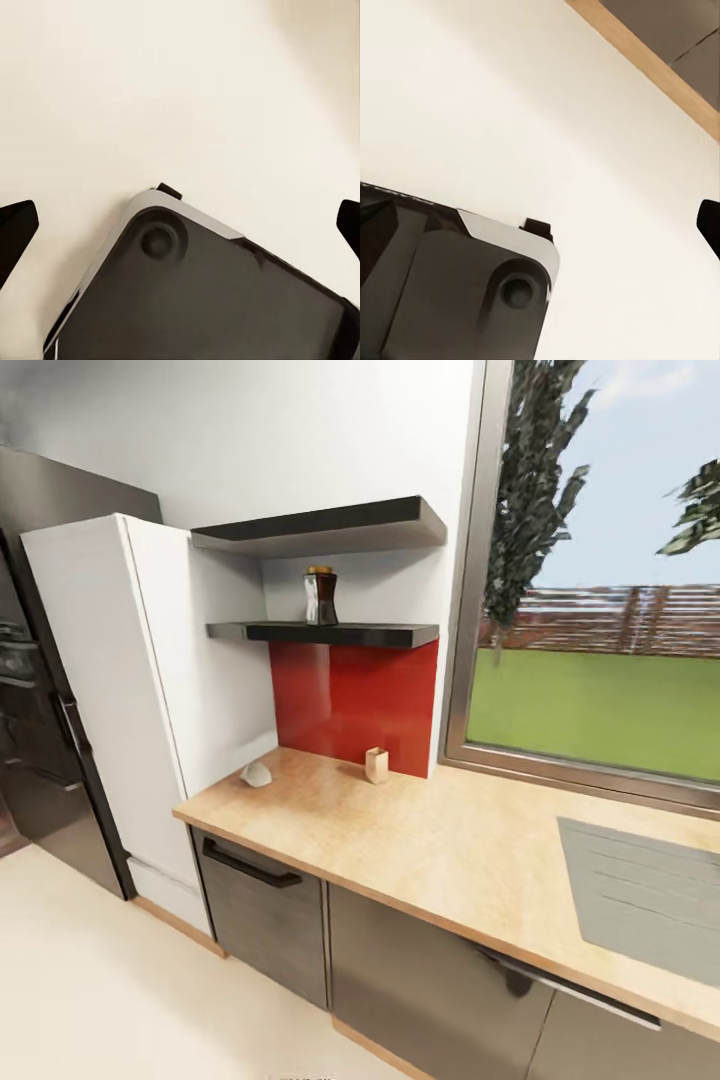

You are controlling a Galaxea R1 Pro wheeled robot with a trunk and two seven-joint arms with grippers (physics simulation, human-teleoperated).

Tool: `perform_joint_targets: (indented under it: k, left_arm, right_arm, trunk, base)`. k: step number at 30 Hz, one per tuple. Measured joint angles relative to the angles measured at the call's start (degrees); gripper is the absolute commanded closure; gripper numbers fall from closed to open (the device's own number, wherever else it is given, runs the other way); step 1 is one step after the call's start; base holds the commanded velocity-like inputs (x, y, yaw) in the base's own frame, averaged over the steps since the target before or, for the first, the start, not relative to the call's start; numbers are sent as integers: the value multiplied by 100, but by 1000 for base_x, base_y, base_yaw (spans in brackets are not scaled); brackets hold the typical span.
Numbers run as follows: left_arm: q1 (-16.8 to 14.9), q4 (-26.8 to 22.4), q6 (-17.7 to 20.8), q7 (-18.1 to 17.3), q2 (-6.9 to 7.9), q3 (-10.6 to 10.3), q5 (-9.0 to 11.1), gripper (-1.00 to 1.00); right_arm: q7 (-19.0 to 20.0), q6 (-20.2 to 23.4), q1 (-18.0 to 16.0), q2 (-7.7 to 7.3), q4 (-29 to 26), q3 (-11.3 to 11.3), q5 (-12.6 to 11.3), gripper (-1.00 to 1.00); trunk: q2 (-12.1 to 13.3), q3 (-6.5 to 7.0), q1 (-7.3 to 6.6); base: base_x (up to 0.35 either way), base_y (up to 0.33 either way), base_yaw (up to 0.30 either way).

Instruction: Set up a coffee station on the kitchen countertop: keep the coffee maker on the countertop, move the bottle of coffee from the kitchen shelf to the counter next to the coffee maker, place a paper coffee filter on top of the coffee maker, put the saucer next to the coffee maker with the coffee cup on the saucer, and place the electric kettle next to the coffee maker.

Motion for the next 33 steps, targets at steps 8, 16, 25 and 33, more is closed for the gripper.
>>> perform_joint_targets:
  k: [8,16,25,33]
  left_arm:
    - [0,0,0,-2,-5,0,0,-100]
    - [0,0,0,-2,-6,0,0,-100]
    - [0,0,0,-1,-6,0,1,-100]
    - [0,0,0,-4,-6,0,-1,-100]
  right_arm:
    - [0,0,0,-1,0,0,0,-100]
    - [0,0,0,1,0,0,0,-100]
    - [0,0,0,0,0,-1,0,-100]
    - [0,0,0,-4,0,0,0,-100]
  trunk:
    - [0,-19,0]
    - [0,-37,0]
    - [-1,-59,0]
    - [-1,-77,0]
  base:
    - [0,0,273]
    - [0,0,274]
    - [0,0,277]
    - [0,0,281]
